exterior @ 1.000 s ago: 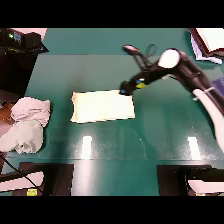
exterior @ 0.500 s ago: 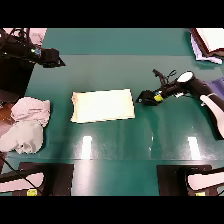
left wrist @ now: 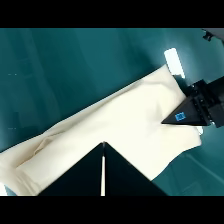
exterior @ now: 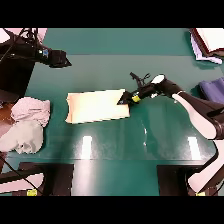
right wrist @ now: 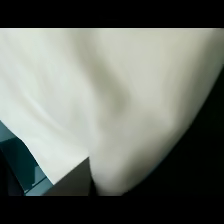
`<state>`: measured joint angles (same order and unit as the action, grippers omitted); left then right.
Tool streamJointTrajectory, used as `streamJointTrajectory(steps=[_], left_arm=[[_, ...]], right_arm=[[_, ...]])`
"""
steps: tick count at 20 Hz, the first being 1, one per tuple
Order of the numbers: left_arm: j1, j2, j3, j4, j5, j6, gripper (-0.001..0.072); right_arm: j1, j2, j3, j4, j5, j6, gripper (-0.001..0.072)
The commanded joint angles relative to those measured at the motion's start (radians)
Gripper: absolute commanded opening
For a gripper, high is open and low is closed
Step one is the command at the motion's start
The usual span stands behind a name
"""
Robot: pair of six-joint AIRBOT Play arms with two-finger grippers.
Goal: Fold the shirts.
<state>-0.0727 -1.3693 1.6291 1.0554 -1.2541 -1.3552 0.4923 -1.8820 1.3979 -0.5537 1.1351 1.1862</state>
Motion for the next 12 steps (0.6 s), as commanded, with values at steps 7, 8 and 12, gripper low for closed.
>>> streamJointTrajectory(steps=[7, 8, 12], left_arm=[[-0.003, 0.001, 0.000, -0.017, -0.012, -0.006, 0.0023], [-0.003, 0.001, 0.000, -0.035, -0.010, -0.006, 0.0023], [-0.003, 0.001, 0.000, -0.124, 0.007, -0.006, 0.0023]], right_arm=[[-0.204, 0.262, 0.019, -0.157, 0.059, 0.061, 0.0016], [-0.269, 0.313, 0.019, -0.211, 0.083, 0.082, 0.0016], [-0.563, 0.467, 0.019, -0.340, 0.082, 0.088, 0.0016]])
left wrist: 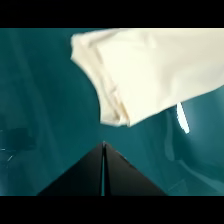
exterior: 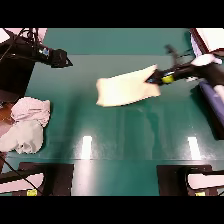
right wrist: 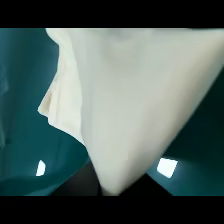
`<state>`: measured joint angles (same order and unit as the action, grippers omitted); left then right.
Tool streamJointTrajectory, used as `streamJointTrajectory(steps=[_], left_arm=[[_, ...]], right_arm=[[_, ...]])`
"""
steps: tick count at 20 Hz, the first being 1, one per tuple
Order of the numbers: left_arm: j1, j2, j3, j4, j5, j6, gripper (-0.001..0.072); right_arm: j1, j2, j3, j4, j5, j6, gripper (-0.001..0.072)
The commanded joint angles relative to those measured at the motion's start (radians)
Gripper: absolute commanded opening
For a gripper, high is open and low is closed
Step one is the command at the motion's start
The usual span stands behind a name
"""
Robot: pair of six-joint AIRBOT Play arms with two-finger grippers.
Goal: Fold the shirts.
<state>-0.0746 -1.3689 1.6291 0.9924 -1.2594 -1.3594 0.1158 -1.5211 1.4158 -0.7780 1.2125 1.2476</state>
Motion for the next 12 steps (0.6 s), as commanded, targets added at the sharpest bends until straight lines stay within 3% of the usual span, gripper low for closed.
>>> streamJointTrajectory(steps=[1, 6, 12], left_arm=[[-0.001, 0.000, 0.000, -0.076, 0.016, -0.002, 0.0023], [-0.001, 0.000, 0.000, -0.097, 0.019, -0.002, 0.0023], [-0.001, 0.000, 0.000, -0.097, 0.019, -0.002, 0.0023]], right_arm=[[-0.254, 0.122, 0.002, -0.114, -0.021, 0.022, 0.0015], [-0.519, 0.106, 0.030, -0.105, -0.169, -0.011, 0.0015], [-0.604, -0.061, 0.318, -0.105, -0.135, -0.009, 0.0015]])
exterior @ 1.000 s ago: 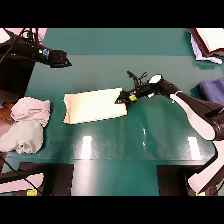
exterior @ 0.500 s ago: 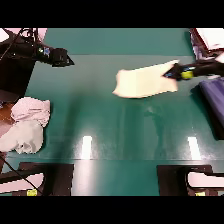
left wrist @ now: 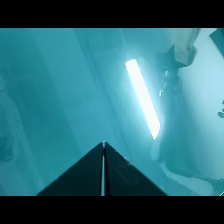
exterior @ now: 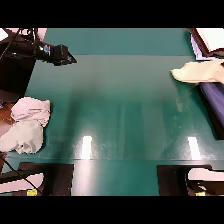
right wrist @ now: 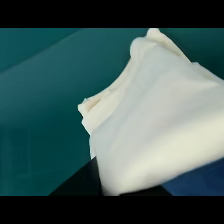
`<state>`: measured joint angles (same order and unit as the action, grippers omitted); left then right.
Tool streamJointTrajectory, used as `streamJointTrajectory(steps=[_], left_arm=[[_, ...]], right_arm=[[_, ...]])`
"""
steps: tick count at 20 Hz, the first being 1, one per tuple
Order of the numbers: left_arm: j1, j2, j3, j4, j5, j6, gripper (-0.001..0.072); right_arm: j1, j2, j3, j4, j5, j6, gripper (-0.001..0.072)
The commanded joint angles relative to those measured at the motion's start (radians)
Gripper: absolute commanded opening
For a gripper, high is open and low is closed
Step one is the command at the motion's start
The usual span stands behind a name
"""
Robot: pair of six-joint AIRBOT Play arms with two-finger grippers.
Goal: Fold the shirts.
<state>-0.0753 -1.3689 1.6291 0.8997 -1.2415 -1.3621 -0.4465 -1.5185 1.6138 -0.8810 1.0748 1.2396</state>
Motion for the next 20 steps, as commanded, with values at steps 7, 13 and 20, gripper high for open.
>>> streamJointTrajectory(steps=[7, 13, 20], left_arm=[[0.000, 0.000, 0.000, -0.004, 0.000, 0.000, 0.0023], [0.000, 0.000, 0.000, -0.003, -0.008, 0.001, 0.0023], [0.000, 0.000, 0.000, -0.002, -0.007, 0.009, 0.0023]], right_arm=[[-0.054, -0.103, 0.396, -0.011, 0.088, 0.000, 0.0015], [-0.150, -0.008, 0.319, -0.011, 0.164, 0.000, 0.0015], [-0.285, 0.203, 0.034, -0.174, 0.248, -0.032, 0.0017]])
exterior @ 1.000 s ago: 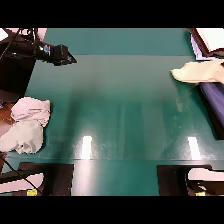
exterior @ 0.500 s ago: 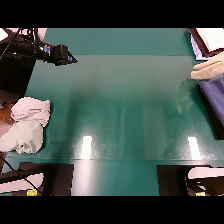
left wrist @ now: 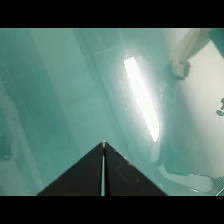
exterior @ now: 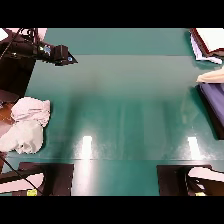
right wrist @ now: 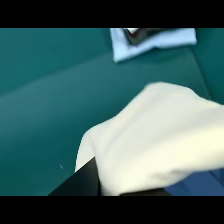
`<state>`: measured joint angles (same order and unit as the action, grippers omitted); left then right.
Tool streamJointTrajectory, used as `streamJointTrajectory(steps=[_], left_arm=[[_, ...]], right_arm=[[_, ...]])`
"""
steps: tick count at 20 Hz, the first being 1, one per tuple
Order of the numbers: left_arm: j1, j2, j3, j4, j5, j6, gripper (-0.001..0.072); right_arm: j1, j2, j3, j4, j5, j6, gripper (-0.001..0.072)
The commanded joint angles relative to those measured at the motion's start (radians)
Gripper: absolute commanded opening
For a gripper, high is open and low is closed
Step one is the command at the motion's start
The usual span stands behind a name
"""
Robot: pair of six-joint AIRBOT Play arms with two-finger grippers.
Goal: Fold the shirts.
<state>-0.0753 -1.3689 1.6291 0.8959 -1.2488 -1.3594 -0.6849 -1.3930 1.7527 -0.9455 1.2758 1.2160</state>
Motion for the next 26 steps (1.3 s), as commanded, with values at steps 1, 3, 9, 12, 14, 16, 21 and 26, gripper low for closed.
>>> streamJointTrajectory(steps=[1, 3, 9, 12, 14, 16, 21, 26], left_arm=[[0.000, 0.000, 0.000, 0.002, 0.000, 0.007, 0.0023], [0.000, 0.001, 0.000, 0.002, -0.001, 0.013, 0.0023], [0.000, 0.000, 0.000, 0.002, 0.000, 0.032, 0.0023], [0.000, 0.000, 0.000, 0.002, 0.000, 0.032, 0.0023], [0.000, 0.001, 0.000, 0.002, 0.006, 0.032, 0.0023], [0.000, 0.000, 0.000, 0.002, 0.027, 0.032, 0.0023], [0.000, 0.001, 0.000, 0.000, 0.013, 0.032, 0.0023], [0.000, 0.001, 0.000, 0.000, 0.040, 0.032, 0.0023]], right_arm=[[-0.062, 0.104, -0.147, -0.156, 0.051, -0.008, 0.0018], [-0.108, 0.158, -0.237, -0.221, 0.065, -0.006, 0.0019], [-0.302, 0.276, -0.491, -0.265, 0.079, -0.001, 0.0534], [-0.367, 0.310, -0.558, -0.227, 0.066, -0.001, 0.0533], [-0.340, 0.319, -0.575, -0.134, 0.051, -0.001, 0.0531], [-0.248, 0.313, -0.578, -0.026, 0.052, -0.001, 0.0530], [0.116, 0.312, -0.578, 0.055, 0.010, -0.001, 0.0388], [0.380, 0.312, -0.577, 0.055, -0.053, -0.002, 0.0019]])
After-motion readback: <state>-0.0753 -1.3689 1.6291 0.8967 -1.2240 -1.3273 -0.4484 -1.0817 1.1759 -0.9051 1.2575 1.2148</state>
